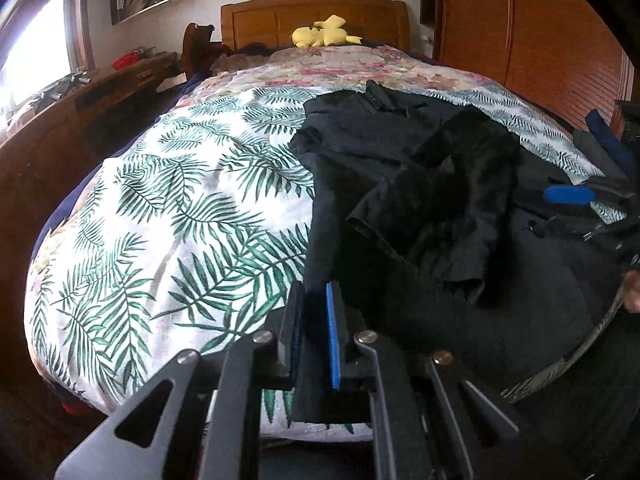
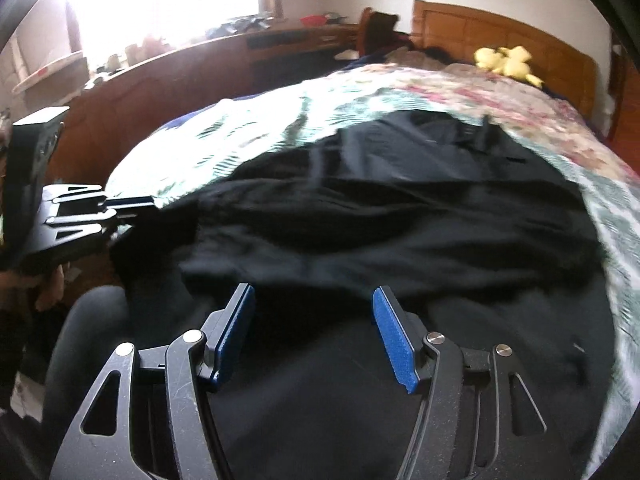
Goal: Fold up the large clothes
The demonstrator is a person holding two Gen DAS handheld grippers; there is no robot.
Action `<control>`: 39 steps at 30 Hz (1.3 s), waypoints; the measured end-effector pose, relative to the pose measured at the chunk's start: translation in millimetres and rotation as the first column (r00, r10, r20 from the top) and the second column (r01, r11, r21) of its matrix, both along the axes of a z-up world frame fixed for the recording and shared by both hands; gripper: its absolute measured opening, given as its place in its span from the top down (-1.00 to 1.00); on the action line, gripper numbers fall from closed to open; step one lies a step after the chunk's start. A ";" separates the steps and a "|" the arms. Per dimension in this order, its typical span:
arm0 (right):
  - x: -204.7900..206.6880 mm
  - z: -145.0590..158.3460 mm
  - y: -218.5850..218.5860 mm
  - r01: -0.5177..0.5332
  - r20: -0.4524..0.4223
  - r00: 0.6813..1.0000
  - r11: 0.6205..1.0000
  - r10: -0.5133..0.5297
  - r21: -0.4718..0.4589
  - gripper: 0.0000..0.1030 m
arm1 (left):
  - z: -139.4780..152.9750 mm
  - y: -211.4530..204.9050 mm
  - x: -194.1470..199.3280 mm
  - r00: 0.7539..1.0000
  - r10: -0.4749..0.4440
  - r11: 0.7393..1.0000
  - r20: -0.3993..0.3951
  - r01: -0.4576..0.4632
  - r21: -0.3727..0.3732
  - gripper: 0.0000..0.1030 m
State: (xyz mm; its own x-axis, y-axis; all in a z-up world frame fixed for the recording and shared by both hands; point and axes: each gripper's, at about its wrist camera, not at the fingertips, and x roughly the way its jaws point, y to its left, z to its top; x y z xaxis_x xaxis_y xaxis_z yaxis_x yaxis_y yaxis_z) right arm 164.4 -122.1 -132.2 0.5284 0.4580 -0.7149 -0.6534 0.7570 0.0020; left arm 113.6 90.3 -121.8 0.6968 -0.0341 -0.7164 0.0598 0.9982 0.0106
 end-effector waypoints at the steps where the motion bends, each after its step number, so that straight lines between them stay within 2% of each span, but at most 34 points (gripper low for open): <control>1: -3.1 1.7 -13.7 0.024 0.019 1.000 1.000 -0.024 -0.019 -0.23 | -2.5 -1.2 1.6 1.000 0.001 1.000 -0.006 -0.001 0.006 0.86; 6: -12.6 2.4 -78.2 0.144 0.032 0.989 0.988 -0.142 -0.051 -0.23 | -14.1 -0.3 9.9 0.999 0.015 1.000 -0.046 -0.014 0.022 0.83; 10: -22.7 -0.3 -119.6 0.223 0.019 0.975 0.973 -0.222 -0.052 -0.23 | -22.9 2.4 14.9 0.998 0.019 1.000 -0.067 -0.018 0.015 0.73; 15: -34.8 -6.8 -155.3 0.293 0.011 0.956 0.954 -0.293 -0.062 -0.23 | -29.6 9.5 20.4 0.996 0.047 0.999 -0.078 -0.047 -0.001 0.50; 19: -42.3 -12.3 -168.8 0.326 -0.001 0.945 0.943 -0.327 -0.072 -0.23 | -35.1 13.7 24.1 0.996 0.065 0.997 -0.068 -0.063 0.032 0.25; 23: -46.9 -14.5 -182.3 0.353 -0.012 0.935 0.933 -0.354 -0.070 -0.23 | -40.0 30.5 31.7 0.991 0.105 0.994 -0.087 -0.107 -0.021 -0.03; 25: -48.7 -15.1 -188.2 0.361 -0.019 0.932 0.930 -0.363 -0.066 -0.23 | -41.2 34.8 34.4 0.990 0.110 0.993 -0.089 -0.113 -0.023 -0.10; 34: -47.6 -15.7 -203.4 0.409 -0.019 0.911 0.909 -0.412 -0.082 -0.23 | -40.5 35.9 35.6 0.990 0.127 0.992 -0.069 -0.125 0.030 -0.16; 39: -45.3 -24.9 -212.2 0.419 -0.061 0.902 0.901 -0.427 -0.109 -0.23 | -33.1 39.2 21.1 0.993 0.093 0.995 -0.073 -0.096 -0.040 -0.16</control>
